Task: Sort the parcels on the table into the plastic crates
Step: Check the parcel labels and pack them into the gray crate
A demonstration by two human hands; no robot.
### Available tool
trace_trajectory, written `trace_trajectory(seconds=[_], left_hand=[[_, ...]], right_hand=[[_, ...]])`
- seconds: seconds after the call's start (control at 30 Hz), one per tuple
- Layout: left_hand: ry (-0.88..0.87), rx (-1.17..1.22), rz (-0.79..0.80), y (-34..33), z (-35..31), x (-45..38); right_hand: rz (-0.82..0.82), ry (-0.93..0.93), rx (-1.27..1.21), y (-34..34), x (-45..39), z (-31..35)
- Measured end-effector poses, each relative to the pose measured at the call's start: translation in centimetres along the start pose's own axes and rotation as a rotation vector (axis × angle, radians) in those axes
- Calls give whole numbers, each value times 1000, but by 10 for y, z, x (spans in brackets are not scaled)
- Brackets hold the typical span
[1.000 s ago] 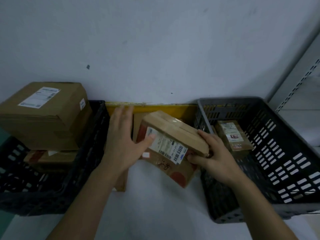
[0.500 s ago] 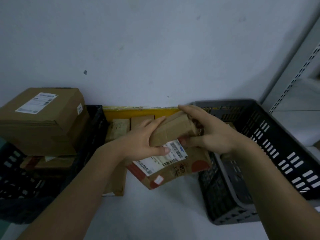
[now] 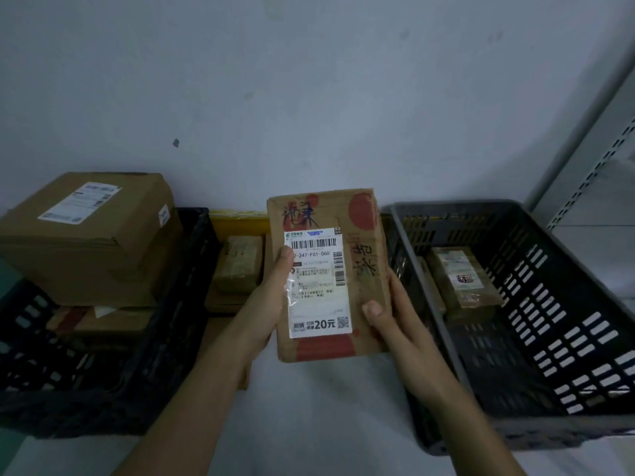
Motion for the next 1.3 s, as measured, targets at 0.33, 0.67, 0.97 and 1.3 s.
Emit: trace_trajectory(seconds=[0.33, 0.67, 0.97, 1.3], left_hand=[[-28, -221, 37, -21, 7, -8], [-67, -409, 233, -76, 8, -18], [-289, -901, -35, -155, 30, -59], [-106, -1064, -215, -215, 119, -114]], right_hand=[[71, -115, 30, 31, 7, 1], [-81, -165, -43, 97, 13, 28], [-263, -151, 138, 247, 11, 27], [121, -529, 147, 322, -14, -91]])
Point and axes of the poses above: each hand's wrist, its own x-axis away from the middle knuckle, its own y-axis out of the back of the hand, z = x × y, the point moved 1 cm from there along -x, towards the middle knuckle, and after that the axes turned 10 degrees about y, right-handed, at the moved point
